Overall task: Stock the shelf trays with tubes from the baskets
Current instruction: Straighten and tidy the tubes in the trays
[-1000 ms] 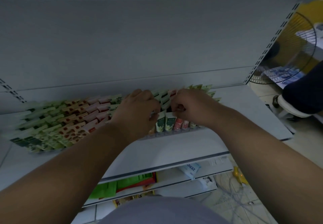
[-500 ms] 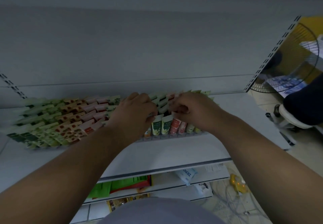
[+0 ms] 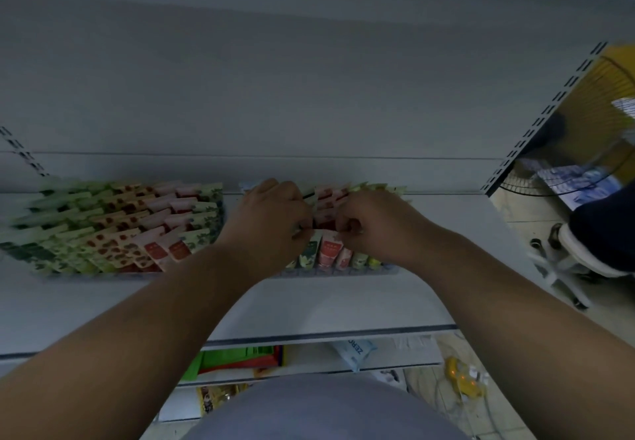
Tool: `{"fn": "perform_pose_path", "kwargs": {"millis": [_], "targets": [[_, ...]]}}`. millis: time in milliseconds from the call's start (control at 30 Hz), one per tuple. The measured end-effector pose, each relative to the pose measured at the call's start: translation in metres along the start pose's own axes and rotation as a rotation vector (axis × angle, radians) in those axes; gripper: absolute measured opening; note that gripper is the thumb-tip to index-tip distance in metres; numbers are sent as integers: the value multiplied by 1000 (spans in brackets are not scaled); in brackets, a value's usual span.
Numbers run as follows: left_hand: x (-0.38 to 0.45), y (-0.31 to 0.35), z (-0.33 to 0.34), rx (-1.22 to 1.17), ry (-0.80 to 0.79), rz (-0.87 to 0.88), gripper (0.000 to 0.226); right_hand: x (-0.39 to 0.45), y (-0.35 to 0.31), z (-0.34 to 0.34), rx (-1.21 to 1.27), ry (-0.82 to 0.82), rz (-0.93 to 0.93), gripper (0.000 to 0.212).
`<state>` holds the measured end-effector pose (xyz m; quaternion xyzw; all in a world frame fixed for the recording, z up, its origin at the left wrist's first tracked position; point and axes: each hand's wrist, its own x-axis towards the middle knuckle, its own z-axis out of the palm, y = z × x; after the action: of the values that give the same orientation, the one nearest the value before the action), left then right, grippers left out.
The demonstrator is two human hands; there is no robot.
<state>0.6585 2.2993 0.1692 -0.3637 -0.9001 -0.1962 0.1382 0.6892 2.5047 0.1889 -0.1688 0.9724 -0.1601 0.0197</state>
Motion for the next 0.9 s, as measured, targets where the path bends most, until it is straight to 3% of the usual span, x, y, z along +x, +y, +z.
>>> {"fn": "perform_pose_path", "kwargs": {"millis": [333, 633, 900], "targets": [[2, 3, 1, 22, 3, -21, 3, 7, 1, -4, -27, -20, -57, 6], [2, 12, 1, -16, 31, -10, 21, -5, 11, -16, 32, 52, -52, 7], [16, 17, 12, -6, -67, 4, 20, -12, 21, -18, -28, 18, -28, 10]]}}
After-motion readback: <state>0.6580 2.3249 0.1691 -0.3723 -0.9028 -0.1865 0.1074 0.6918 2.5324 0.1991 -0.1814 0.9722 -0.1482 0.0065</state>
